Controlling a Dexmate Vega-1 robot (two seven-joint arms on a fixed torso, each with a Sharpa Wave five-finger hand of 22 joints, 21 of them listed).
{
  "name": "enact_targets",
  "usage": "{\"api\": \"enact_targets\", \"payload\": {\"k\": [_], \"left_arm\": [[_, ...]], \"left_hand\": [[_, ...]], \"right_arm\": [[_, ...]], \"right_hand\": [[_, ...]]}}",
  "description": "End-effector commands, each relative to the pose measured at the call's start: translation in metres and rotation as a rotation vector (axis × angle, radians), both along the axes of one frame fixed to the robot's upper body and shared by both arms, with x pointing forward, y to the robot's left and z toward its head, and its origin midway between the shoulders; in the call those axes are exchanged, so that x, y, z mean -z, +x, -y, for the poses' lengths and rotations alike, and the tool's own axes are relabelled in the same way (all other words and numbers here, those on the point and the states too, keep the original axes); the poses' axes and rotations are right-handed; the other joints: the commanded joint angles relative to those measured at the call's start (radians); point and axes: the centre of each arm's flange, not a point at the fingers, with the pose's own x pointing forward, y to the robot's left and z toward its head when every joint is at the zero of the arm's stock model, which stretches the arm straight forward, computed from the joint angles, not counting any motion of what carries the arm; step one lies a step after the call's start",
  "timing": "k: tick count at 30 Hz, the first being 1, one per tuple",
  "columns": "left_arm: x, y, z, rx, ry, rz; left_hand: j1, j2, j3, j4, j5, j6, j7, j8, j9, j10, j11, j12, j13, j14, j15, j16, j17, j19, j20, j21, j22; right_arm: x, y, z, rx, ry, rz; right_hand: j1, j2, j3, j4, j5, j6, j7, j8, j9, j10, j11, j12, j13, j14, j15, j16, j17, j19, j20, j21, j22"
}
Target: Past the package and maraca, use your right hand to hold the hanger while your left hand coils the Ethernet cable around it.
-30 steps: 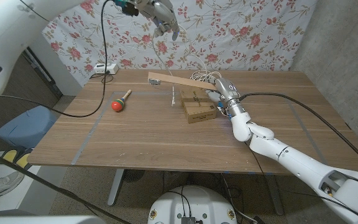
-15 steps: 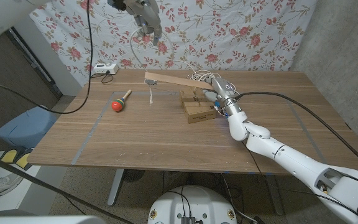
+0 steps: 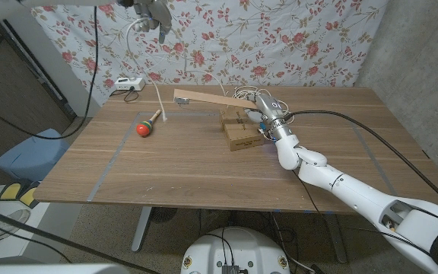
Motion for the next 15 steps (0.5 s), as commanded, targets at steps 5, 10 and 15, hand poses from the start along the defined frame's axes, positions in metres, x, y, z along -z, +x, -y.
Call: {"api": "enact_targets", "payload": {"k": [5,10,15], "left_arm": [[0.024,-0.009,0.025,0.36,-0.046,-0.072],[0.031,0.005,0.031,0.406,-0.085,-0.079],[0.036,0.011,0.037,0.489,-0.146,-0.088]], "left_hand": [[0.018,0.022,0.005,-0.006,-0.009,0.065,0.068,-0.017,-0.019,-0.055,-0.071,0.029,0.003,0.009,-0.013,-0.002,-0.024,0.024,-0.01,0.0,-0.01],[0.022,0.023,0.006,-0.009,-0.02,0.065,0.067,-0.033,-0.038,-0.059,-0.072,0.028,-0.015,0.017,-0.013,-0.05,-0.093,0.021,-0.012,-0.003,-0.02],[0.03,0.023,0.009,-0.021,-0.033,0.072,0.073,-0.046,-0.055,-0.057,-0.078,0.017,-0.03,0.049,-0.019,-0.082,-0.154,0.039,-0.022,-0.001,-0.03]], "right_arm": [[-0.002,0.003,-0.003,-0.008,0.014,0.008],[-0.001,0.0,-0.001,0.0,0.019,0.012],[-0.001,-0.002,0.002,0.012,0.028,0.017]], "right_hand": [[-0.113,0.136,0.0,0.006,0.009,0.006,0.005,0.007,0.004,0.001,-0.001,0.007,0.008,0.005,-0.082,0.005,0.003,0.004,-0.093,-0.004,0.001],[-0.113,0.135,0.0,0.005,0.009,0.006,0.005,0.007,0.005,0.003,-0.001,0.002,0.0,0.004,-0.081,0.005,0.003,0.005,-0.093,-0.004,0.001],[-0.112,0.136,0.0,0.005,0.009,0.006,0.005,0.007,0.004,0.005,-0.002,-0.001,-0.006,0.005,-0.082,0.005,0.003,0.005,-0.093,-0.005,0.001]]}}
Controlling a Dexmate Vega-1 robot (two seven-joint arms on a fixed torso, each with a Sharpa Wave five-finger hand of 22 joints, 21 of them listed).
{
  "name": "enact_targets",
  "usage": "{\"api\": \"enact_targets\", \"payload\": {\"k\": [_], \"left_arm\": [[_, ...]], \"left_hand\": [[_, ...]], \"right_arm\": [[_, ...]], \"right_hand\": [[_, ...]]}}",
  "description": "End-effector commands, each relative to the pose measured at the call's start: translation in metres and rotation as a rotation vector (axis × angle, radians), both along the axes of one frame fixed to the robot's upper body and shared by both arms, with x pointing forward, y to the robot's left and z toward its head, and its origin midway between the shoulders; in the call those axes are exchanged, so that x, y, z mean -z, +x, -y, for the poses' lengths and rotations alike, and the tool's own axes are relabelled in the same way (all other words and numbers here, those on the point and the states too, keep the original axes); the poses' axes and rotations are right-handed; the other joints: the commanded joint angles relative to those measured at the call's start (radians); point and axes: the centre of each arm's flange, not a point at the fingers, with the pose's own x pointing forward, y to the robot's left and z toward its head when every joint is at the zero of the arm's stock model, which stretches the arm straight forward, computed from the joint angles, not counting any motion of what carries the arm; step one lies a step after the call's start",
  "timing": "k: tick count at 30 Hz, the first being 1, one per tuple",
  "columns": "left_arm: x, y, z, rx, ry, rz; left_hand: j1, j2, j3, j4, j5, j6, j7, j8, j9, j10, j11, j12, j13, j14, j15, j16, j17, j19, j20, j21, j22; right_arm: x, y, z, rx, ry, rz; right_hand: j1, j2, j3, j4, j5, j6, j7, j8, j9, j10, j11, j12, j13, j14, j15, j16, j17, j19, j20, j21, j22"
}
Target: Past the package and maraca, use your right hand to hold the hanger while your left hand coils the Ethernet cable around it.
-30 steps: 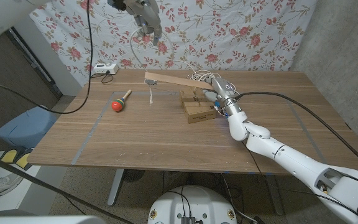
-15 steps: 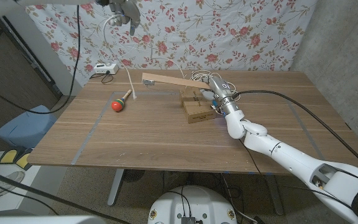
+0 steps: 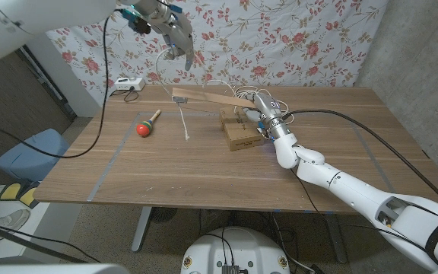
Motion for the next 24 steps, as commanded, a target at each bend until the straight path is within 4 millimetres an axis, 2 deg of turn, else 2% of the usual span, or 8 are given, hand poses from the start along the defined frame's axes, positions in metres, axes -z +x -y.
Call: {"api": "enact_targets", "payload": {"k": [1,4,9,17,18,20,24], "left_arm": [[0.007,0.006,0.011,0.189,-0.13,-0.009],[0.019,0.013,0.017,0.245,-0.187,-0.056],[0.039,0.018,0.023,0.278,-0.234,-0.076],[0.057,0.019,0.011,0.254,-0.38,-0.042],[0.059,0.018,0.01,0.244,-0.395,-0.039],[0.064,0.018,0.007,0.221,-0.423,-0.034],[0.08,0.023,0.005,0.195,-0.475,-0.076]], "left_hand": [[0.024,0.015,0.007,-0.018,-0.011,0.076,0.071,-0.011,-0.008,-0.057,-0.074,-0.01,-0.01,0.039,-0.012,-0.026,-0.048,0.023,-0.005,0.0,-0.007],[0.031,0.023,0.011,-0.027,-0.023,0.081,0.08,-0.013,-0.006,-0.048,-0.079,-0.026,-0.028,0.065,-0.029,-0.048,-0.091,0.033,-0.01,0.003,-0.004],[0.032,0.017,0.016,-0.031,-0.036,0.085,0.082,-0.023,-0.012,-0.045,-0.084,-0.034,-0.028,0.084,-0.026,-0.067,-0.126,0.045,-0.016,0.004,-0.004],[0.04,0.024,0.03,-0.042,-0.051,0.098,0.08,-0.028,-0.008,-0.027,-0.082,-0.037,-0.025,0.118,-0.048,-0.076,-0.148,0.069,-0.03,0.01,0.003],[0.039,0.024,0.031,-0.042,-0.054,0.1,0.086,-0.029,-0.008,-0.025,-0.083,-0.036,-0.022,0.12,-0.052,-0.075,-0.146,0.077,-0.032,0.01,0.004],[0.043,0.029,0.036,-0.045,-0.058,0.108,0.082,-0.029,-0.01,-0.02,-0.086,-0.031,-0.015,0.126,-0.057,-0.081,-0.155,0.084,-0.039,0.01,0.005],[0.056,0.037,0.039,-0.063,-0.074,0.112,0.086,-0.038,-0.015,-0.01,-0.092,-0.047,-0.035,0.15,-0.071,-0.097,-0.186,0.102,-0.054,0.006,0.003]], "right_arm": [[0.001,-0.004,0.005,0.016,0.023,0.01],[-0.004,-0.005,0.006,0.031,0.043,0.03],[-0.012,-0.005,0.008,0.037,0.096,0.044],[-0.02,-0.002,0.009,0.056,0.115,0.069],[-0.02,-0.001,0.01,0.057,0.117,0.07],[-0.022,0.0,0.011,0.064,0.128,0.074],[-0.027,0.002,0.016,0.082,0.158,0.093]], "right_hand": [[-0.112,0.136,0.0,0.005,0.003,0.006,0.005,0.004,0.003,0.004,0.0,0.002,0.003,0.005,-0.082,0.005,0.003,0.008,-0.093,0.0,0.001],[-0.113,0.136,0.0,0.005,0.003,0.007,0.006,0.003,0.002,0.002,0.001,0.004,0.007,0.005,-0.081,0.005,0.003,0.005,-0.092,-0.001,0.001],[-0.112,0.136,-0.001,0.005,0.003,0.006,0.006,0.005,0.005,0.004,-0.001,0.001,0.001,0.005,-0.081,0.005,0.003,0.006,-0.092,0.0,0.002],[-0.112,0.136,-0.001,0.005,0.003,0.008,0.008,0.004,0.003,0.005,-0.004,0.007,0.009,0.007,-0.082,0.006,0.003,0.009,-0.091,0.001,0.001],[-0.112,0.136,-0.001,0.005,0.002,0.008,0.008,0.004,0.002,0.002,-0.002,0.011,0.018,0.007,-0.082,0.006,0.003,0.007,-0.091,0.0,0.001],[-0.112,0.136,-0.001,0.005,0.002,0.009,0.007,0.004,0.002,0.006,0.0,-0.001,-0.004,0.008,-0.082,0.006,0.003,0.009,-0.091,0.001,0.001],[-0.112,0.136,-0.001,0.006,0.002,0.008,0.007,0.005,0.004,0.007,0.001,0.006,0.007,0.008,-0.082,0.006,0.003,0.009,-0.092,0.001,0.001]]}}
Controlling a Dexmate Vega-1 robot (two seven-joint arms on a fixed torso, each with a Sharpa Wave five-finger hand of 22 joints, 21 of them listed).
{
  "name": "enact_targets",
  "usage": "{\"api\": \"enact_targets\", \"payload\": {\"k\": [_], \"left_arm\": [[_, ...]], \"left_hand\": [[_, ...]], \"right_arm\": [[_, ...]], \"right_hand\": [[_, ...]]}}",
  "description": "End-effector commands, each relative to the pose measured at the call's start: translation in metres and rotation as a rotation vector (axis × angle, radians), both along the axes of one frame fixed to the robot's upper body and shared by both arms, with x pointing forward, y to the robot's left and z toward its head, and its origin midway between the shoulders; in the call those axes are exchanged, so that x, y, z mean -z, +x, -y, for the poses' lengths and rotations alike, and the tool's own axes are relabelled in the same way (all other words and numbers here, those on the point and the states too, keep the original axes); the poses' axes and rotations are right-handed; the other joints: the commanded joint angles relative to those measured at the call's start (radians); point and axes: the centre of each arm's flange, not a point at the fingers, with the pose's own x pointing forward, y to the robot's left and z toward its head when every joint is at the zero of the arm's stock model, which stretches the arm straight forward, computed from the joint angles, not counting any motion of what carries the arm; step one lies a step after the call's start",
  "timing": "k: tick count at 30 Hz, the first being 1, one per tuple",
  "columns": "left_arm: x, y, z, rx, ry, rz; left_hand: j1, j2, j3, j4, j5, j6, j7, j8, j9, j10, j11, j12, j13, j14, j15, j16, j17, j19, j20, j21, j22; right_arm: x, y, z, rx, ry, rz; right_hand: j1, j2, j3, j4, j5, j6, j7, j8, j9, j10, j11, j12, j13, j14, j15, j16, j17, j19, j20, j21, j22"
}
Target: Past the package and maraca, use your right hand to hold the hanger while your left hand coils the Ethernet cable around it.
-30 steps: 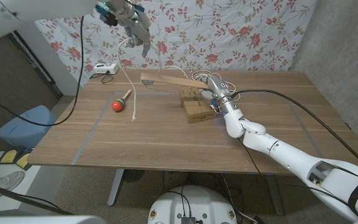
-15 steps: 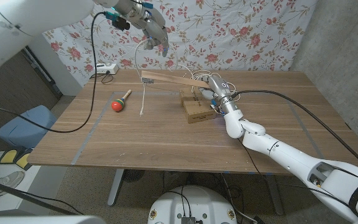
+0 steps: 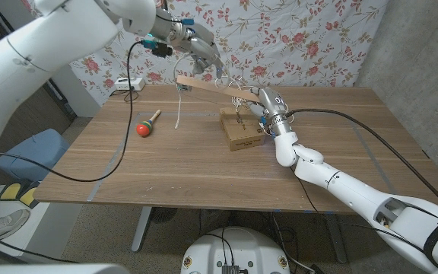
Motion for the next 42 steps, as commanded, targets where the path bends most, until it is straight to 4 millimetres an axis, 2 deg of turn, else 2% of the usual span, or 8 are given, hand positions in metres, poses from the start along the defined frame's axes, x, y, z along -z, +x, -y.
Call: {"api": "enact_targets", "payload": {"k": [1,7,11,20,24,28,33,42], "left_arm": [[0.036,0.008,-0.01,-0.045,-0.185,-0.072],[0.049,0.014,-0.016,-0.023,-0.252,-0.113],[0.056,0.02,-0.017,-0.057,-0.222,-0.094],[0.08,0.074,-0.027,-0.063,-0.23,-0.201],[0.088,0.093,-0.042,-0.083,-0.262,-0.247],[0.092,0.104,-0.06,-0.109,-0.32,-0.258],[0.097,0.109,-0.08,-0.139,-0.4,-0.247],[0.107,0.116,-0.125,-0.265,-0.546,-0.237]], "left_hand": [[0.055,0.036,0.039,-0.047,-0.016,0.101,0.097,-0.011,-0.004,-0.027,-0.075,-0.013,-0.02,0.061,-0.049,-0.022,-0.032,0.026,-0.014,0.004,-0.001],[0.069,0.039,0.031,-0.07,-0.055,0.103,0.108,-0.041,-0.009,-0.012,-0.074,-0.063,-0.081,0.085,-0.05,-0.072,-0.113,0.038,-0.027,0.003,-0.004],[0.065,0.035,0.033,-0.066,-0.066,0.103,0.105,-0.05,-0.002,-0.014,-0.072,-0.08,-0.096,0.08,-0.045,-0.073,-0.104,0.028,-0.027,-0.001,-0.005],[0.041,0.009,0.026,-0.052,-0.071,0.089,0.097,-0.07,0.014,-0.041,-0.057,-0.069,-0.043,0.027,0.001,-0.056,-0.037,-0.025,0.008,-0.003,-0.002],[0.033,-0.004,0.016,-0.054,-0.066,0.098,0.085,-0.063,0.034,-0.039,-0.054,-0.038,0.014,0.008,0.004,-0.028,0.018,-0.029,0.015,0.003,0.012],[0.02,-0.008,0.012,-0.04,-0.055,0.098,0.067,-0.046,0.062,-0.04,-0.058,-0.007,0.052,-0.005,0.007,0.0,0.076,-0.042,0.025,0.005,0.039],[0.009,-0.011,0.011,-0.026,-0.04,0.092,0.058,-0.023,0.094,-0.043,-0.049,0.018,0.058,-0.022,0.012,0.022,0.132,-0.062,0.034,0.0,0.054],[0.006,-0.001,0.014,-0.015,-0.023,0.091,0.061,0.013,0.137,-0.043,-0.047,0.051,0.059,-0.021,0.007,0.052,0.196,-0.047,0.031,-0.002,0.05]], "right_arm": [[-0.013,0.005,0.009,0.043,0.068,0.04],[-0.016,0.007,0.012,0.057,0.08,0.051],[-0.018,0.005,0.014,0.036,0.116,0.058],[-0.023,-0.002,0.024,-0.084,0.261,0.053],[-0.023,-0.003,0.034,-0.134,0.329,0.04],[-0.023,-0.003,0.044,-0.162,0.395,0.031],[-0.023,0.0,0.053,-0.18,0.449,0.029],[-0.019,-0.004,0.058,-0.199,0.445,0.08]], "right_hand": [[-0.112,0.136,0.0,0.006,0.002,0.008,0.006,0.005,0.003,0.006,-0.001,0.009,0.014,0.008,-0.082,0.006,0.003,0.01,-0.092,0.001,0.002],[-0.111,0.137,0.0,0.006,0.002,0.009,0.006,0.008,0.007,0.005,-0.003,0.008,0.012,0.01,-0.082,0.007,0.003,0.01,-0.09,0.002,0.002],[-0.111,0.137,0.0,0.006,0.002,0.01,0.007,0.007,0.005,0.005,0.002,0.011,0.015,0.011,-0.082,0.007,0.003,0.01,-0.09,0.002,0.002],[-0.11,0.137,0.0,0.006,0.001,0.01,0.008,0.008,0.007,0.006,-0.002,0.008,0.009,0.012,-0.081,0.008,0.004,0.01,-0.09,0.003,0.002],[-0.11,0.137,0.0,0.006,0.001,0.009,0.006,0.009,0.007,0.005,-0.002,0.009,0.01,0.012,-0.081,0.008,0.004,0.009,-0.09,0.004,0.002],[-0.11,0.137,0.001,0.006,0.001,0.007,0.007,0.009,0.008,0.007,-0.002,0.012,0.014,0.012,-0.081,0.008,0.004,0.01,-0.09,0.004,0.002],[-0.109,0.137,0.001,0.006,0.001,0.008,0.007,0.008,0.006,0.006,0.0,0.01,0.01,0.01,-0.081,0.008,0.004,0.007,-0.091,0.003,0.002],[-0.109,0.137,0.001,0.006,0.0,0.005,0.008,0.009,0.009,0.001,0.001,0.006,0.006,0.009,-0.081,0.008,0.004,0.005,-0.092,0.003,0.001]]}}
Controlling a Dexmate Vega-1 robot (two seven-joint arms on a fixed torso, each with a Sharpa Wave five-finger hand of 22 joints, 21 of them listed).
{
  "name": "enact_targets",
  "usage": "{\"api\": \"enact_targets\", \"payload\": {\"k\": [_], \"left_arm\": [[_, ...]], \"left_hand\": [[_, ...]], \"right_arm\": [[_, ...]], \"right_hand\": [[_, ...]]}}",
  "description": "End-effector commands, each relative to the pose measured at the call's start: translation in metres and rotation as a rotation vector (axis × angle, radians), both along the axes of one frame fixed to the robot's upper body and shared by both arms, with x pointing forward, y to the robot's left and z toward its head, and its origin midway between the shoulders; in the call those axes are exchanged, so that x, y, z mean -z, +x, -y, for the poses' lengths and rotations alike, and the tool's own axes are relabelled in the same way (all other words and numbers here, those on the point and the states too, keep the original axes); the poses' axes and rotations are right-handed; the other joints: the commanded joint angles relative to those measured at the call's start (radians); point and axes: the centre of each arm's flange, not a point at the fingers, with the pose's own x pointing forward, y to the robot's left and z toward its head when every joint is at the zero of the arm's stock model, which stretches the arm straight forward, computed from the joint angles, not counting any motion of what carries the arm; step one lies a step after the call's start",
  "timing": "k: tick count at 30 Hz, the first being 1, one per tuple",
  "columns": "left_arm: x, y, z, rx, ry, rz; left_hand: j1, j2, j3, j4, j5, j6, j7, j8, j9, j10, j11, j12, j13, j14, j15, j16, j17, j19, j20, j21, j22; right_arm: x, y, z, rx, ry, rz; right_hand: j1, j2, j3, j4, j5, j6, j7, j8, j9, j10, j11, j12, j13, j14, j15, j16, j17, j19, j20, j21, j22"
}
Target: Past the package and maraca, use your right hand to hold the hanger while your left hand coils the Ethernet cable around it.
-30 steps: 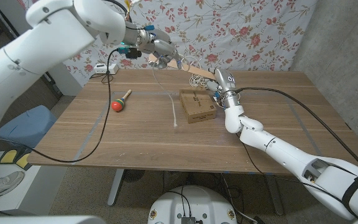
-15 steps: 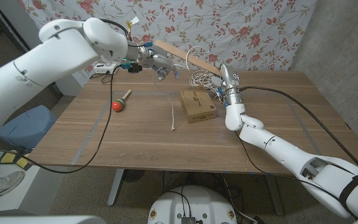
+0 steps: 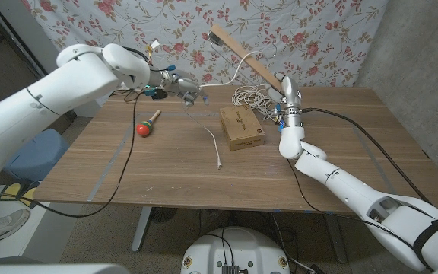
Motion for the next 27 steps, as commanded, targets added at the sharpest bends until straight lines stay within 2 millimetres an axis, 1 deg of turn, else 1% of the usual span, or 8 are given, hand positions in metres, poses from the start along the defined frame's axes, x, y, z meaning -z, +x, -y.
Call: {"api": "enact_targets", "payload": {"k": [1,7,12,13,17,18,21,27], "left_arm": [[0.013,0.016,-0.055,-0.15,-0.155,-0.019],[0.006,0.025,-0.072,-0.185,-0.21,-0.005],[-0.001,0.04,-0.075,-0.186,-0.257,-0.005],[-0.003,0.043,-0.074,-0.181,-0.269,-0.003],[-0.011,0.058,-0.068,-0.156,-0.288,-0.008],[-0.013,0.061,-0.065,-0.153,-0.286,-0.007],[-0.02,0.073,-0.055,-0.131,-0.278,-0.012],[-0.038,0.092,-0.032,-0.09,-0.242,-0.015]], "left_hand": [[-0.008,0.011,0.005,0.011,0.009,0.076,0.074,0.018,0.021,-0.046,-0.043,0.016,0.005,-0.002,-0.004,0.019,0.03,0.005,-0.006,0.002,0.009],[-0.011,0.012,0.005,0.017,0.016,0.069,0.07,0.034,0.043,-0.048,-0.046,0.033,0.005,-0.005,-0.002,0.032,0.06,0.003,-0.005,0.0,0.014],[-0.013,0.014,0.006,0.021,0.02,0.066,0.072,0.045,0.056,-0.048,-0.047,0.043,0.005,-0.008,-0.004,0.04,0.078,0.004,-0.007,-0.002,0.015],[-0.013,0.015,0.006,0.022,0.021,0.067,0.072,0.049,0.06,-0.049,-0.047,0.046,0.005,-0.006,-0.006,0.044,0.082,0.003,-0.007,-0.002,0.015],[-0.015,0.016,0.006,0.026,0.024,0.064,0.069,0.06,0.073,-0.051,-0.048,0.055,0.005,-0.008,-0.002,0.052,0.093,0.008,-0.01,-0.004,0.012],[-0.015,0.016,0.005,0.027,0.025,0.064,0.072,0.062,0.076,-0.051,-0.048,0.057,0.005,-0.008,-0.006,0.053,0.095,0.008,-0.01,-0.004,0.012],[-0.016,0.017,0.005,0.029,0.026,0.062,0.071,0.067,0.08,-0.051,-0.049,0.061,0.005,-0.009,-0.007,0.057,0.099,0.008,-0.011,-0.002,0.014],[-0.017,0.018,0.005,0.032,0.029,0.063,0.071,0.071,0.079,-0.053,-0.048,0.068,0.005,-0.009,-0.009,0.066,0.104,0.009,-0.013,-0.003,0.014]], "right_arm": [[0.005,-0.004,0.012,-0.036,0.044,0.049],[0.013,-0.012,0.01,-0.013,0.019,0.107],[0.019,-0.024,0.004,0.005,-0.02,0.174],[0.02,-0.027,0.002,0.001,-0.032,0.187],[0.021,-0.039,-0.01,-0.007,-0.09,0.248],[0.022,-0.042,-0.013,-0.01,-0.104,0.263],[0.024,-0.05,-0.023,-0.021,-0.159,0.299],[0.027,-0.055,-0.036,-0.012,-0.269,0.333]], "right_hand": [[-0.109,0.136,0.001,0.005,0.0,0.004,0.008,0.005,0.005,-0.002,0.0,-0.001,0.001,0.003,-0.076,0.008,0.004,0.004,-0.093,0.002,0.001],[-0.109,0.135,0.0,0.006,0.001,0.002,0.007,0.005,0.005,-0.004,0.0,-0.006,-0.006,-0.002,-0.076,0.006,0.003,0.0,-0.094,0.0,0.001],[-0.109,0.135,-0.001,0.006,0.0,0.002,0.004,0.004,0.005,0.0,0.001,-0.012,-0.016,-0.004,-0.076,0.005,0.003,-0.003,-0.094,-0.001,0.001],[-0.109,0.135,-0.001,0.006,0.001,0.002,0.005,0.004,0.004,-0.005,-0.005,-0.004,-0.001,-0.004,-0.076,0.005,0.003,-0.002,-0.093,-0.001,0.001],[-0.109,0.136,-0.001,0.006,0.001,0.002,0.004,0.004,0.004,-0.004,-0.005,-0.003,0.001,-0.005,-0.076,0.005,0.003,-0.002,-0.095,-0.002,0.001],[-0.109,0.136,-0.001,0.005,0.001,0.001,0.005,0.004,0.006,0.0,0.0,-0.011,-0.015,-0.005,-0.076,0.005,0.003,-0.003,-0.095,-0.002,0.001],[-0.11,0.135,-0.002,0.006,0.001,0.002,0.006,0.004,0.006,-0.002,-0.005,-0.014,-0.018,-0.004,-0.076,0.005,0.003,-0.003,-0.097,-0.003,0.001],[-0.11,0.135,-0.003,0.006,0.002,0.003,0.005,0.003,0.005,-0.005,-0.005,-0.006,-0.002,-0.005,-0.076,0.005,0.004,-0.002,-0.097,-0.004,0.001]]}}
